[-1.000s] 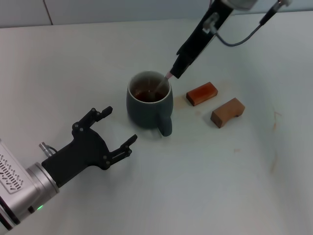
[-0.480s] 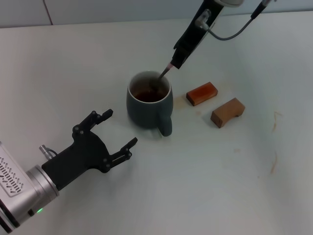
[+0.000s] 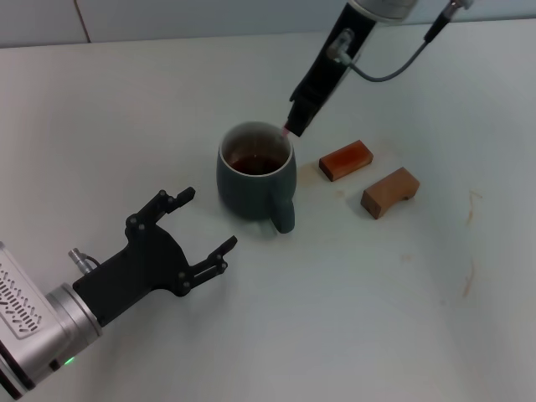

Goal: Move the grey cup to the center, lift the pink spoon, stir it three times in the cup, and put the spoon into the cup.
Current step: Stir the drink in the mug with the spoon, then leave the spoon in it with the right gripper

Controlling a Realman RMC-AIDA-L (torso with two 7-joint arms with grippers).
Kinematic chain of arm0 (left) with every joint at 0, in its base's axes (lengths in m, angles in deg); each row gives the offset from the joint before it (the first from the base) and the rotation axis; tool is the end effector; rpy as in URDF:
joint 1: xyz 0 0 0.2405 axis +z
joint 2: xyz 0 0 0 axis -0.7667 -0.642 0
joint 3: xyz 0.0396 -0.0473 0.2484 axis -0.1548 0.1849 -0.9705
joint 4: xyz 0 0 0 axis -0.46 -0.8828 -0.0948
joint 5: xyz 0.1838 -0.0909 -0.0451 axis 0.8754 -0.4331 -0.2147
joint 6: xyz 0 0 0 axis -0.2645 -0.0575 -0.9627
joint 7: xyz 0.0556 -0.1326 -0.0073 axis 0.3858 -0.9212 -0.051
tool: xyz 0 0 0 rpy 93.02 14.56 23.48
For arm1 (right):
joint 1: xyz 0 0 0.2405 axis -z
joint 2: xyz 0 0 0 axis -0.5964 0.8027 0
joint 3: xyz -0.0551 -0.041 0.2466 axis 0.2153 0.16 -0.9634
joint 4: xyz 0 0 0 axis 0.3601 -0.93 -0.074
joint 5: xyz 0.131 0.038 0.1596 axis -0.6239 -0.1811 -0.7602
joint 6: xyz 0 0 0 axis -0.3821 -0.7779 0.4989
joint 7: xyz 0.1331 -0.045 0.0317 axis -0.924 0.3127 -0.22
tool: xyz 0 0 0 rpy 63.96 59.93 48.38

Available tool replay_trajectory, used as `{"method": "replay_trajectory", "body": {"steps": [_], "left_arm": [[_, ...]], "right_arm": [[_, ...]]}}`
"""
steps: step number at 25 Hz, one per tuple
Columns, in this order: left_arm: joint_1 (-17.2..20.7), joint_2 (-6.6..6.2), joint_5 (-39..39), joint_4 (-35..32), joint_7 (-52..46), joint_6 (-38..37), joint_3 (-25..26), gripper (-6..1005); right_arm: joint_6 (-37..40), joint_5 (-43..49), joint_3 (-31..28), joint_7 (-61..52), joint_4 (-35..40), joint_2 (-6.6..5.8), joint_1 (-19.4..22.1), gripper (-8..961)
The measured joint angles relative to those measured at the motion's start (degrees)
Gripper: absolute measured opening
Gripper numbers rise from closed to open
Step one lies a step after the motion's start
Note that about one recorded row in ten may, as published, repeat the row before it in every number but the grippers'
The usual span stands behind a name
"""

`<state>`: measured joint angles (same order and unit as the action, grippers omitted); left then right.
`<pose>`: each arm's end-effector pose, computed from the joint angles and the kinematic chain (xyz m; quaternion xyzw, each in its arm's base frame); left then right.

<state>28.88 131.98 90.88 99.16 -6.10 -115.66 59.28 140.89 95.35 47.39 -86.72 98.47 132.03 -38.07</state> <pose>-0.2952 0.2540 -0.0908 -0.8990 -0.0203 -0.2631 0.3495 0.0440 0.4222 -0.0134 -0.9340 0.2752 -0.2095 0.0892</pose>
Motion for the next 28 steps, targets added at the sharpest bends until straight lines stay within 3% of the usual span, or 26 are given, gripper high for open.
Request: {"method": "replay_trajectory", "body": {"steps": [5, 15, 18, 22, 28], "left_arm": [[0.02, 0.02, 0.0, 0.0, 0.02, -0.02, -0.01, 846], [-0.03, 0.02, 0.0, 0.0, -0.02, -0.03, 0.0, 846], [-0.16, 0.02, 0.0, 0.0, -0.03, -0.01, 0.0, 846], [-0.3, 0.01, 0.0, 0.0, -0.11, -0.14, 0.0, 846], [0.02, 0.01, 0.0, 0.09, -0.12, -0.33, 0.0, 846]], "right_arm": [[-3.32, 0.24, 0.21, 0.3, -1.8, 0.26, -1.4, 224], [-2.22, 2.29, 0.29, 0.27, -3.42, -1.08, -1.46, 242], [-1.11, 2.1, 0.08, 0.4, -3.26, -0.48, -1.4, 247], [-2.68, 1.37, 0.29, 1.1, -3.13, 1.31, -2.11, 254], [-5.87, 2.76, 0.47, 1.09, -4.66, 1.42, -3.25, 265]]}}
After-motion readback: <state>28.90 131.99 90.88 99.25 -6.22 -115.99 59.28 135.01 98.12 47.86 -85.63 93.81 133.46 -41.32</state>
